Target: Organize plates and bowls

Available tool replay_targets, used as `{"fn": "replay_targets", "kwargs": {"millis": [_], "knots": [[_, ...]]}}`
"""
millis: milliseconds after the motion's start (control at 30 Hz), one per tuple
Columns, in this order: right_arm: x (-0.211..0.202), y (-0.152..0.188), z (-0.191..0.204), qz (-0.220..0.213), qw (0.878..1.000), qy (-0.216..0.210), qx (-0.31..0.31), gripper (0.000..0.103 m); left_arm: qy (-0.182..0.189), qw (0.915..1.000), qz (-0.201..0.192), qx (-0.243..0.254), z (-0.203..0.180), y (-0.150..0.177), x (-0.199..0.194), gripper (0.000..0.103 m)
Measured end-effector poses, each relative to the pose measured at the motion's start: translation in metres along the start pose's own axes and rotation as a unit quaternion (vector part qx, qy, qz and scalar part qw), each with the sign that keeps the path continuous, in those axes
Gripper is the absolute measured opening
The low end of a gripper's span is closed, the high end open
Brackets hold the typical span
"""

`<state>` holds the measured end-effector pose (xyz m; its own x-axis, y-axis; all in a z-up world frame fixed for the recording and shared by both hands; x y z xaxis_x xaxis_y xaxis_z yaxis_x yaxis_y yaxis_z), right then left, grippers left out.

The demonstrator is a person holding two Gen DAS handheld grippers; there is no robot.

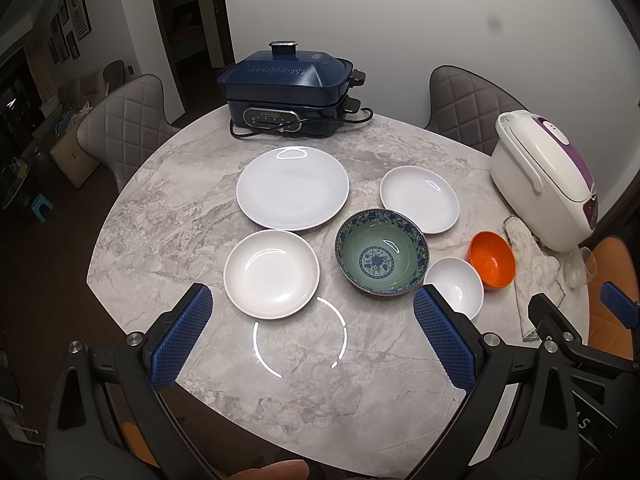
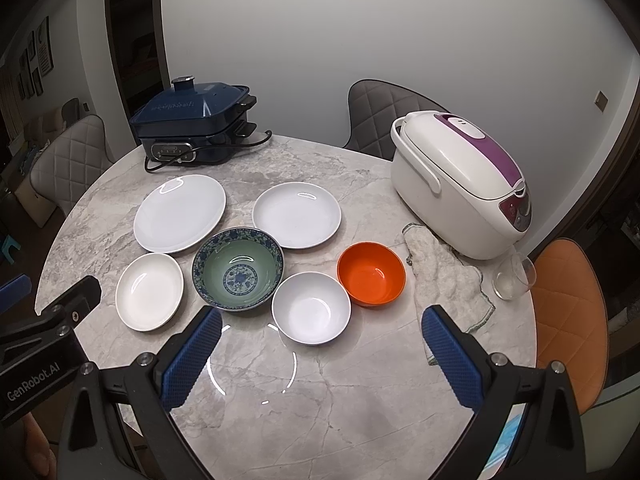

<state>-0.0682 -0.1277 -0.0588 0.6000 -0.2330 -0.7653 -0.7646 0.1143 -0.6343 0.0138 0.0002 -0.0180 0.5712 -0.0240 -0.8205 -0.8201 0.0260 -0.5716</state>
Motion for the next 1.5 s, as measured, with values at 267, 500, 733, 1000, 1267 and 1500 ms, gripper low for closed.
{"fn": "replay_targets", "kwargs": {"millis": [267,500,733,1000,1267,1500], "knots": [[0.000,0.001,0.000,0.000,1.000,0.000,0.000,0.102,0.000,1.0000,0.000,0.000,0.000,0.000,0.000,0.102],[0.000,0.001,0.000,0.000,1.000,0.000,-0.001,0.102,0.000,1.0000,0.000,0.000,0.001,0.001,-0.001,0.102],[0.001,0.000,-0.003,0.000,1.000,-0.001,0.000,0.102,-0.001,1.0000,0.000,0.000,0.000,0.002,-0.001,0.102],[0.001,0.009,0.002,0.001,1.000,-0.001,0.000,0.102,-0.001,1.0000,0.001,0.000,0.001,0.003,-0.001,0.102],[0.003,0.006,0.001,0.002,1.000,-0.002,0.000,0.102,-0.001,1.0000,0.003,0.000,-0.003,0.012,0.002,0.102],[0.003,0.007,0.002,0.003,1.000,-0.002,0.000,0.102,0.000,1.0000,0.004,0.000,-0.003,0.014,0.004,0.102]]}}
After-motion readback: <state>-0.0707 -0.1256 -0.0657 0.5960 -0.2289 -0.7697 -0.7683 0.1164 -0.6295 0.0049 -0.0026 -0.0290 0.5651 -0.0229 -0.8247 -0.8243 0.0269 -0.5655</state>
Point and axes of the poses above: each gripper's, at about its wrist camera, not at the fingertips, and x roughly the way its jaws point, z to its left, y to its underside, the point moved 2 cm from there along x, roughly the way its jaws point, and after that the axes turned 1 degree about y, right-handed, at the moved point
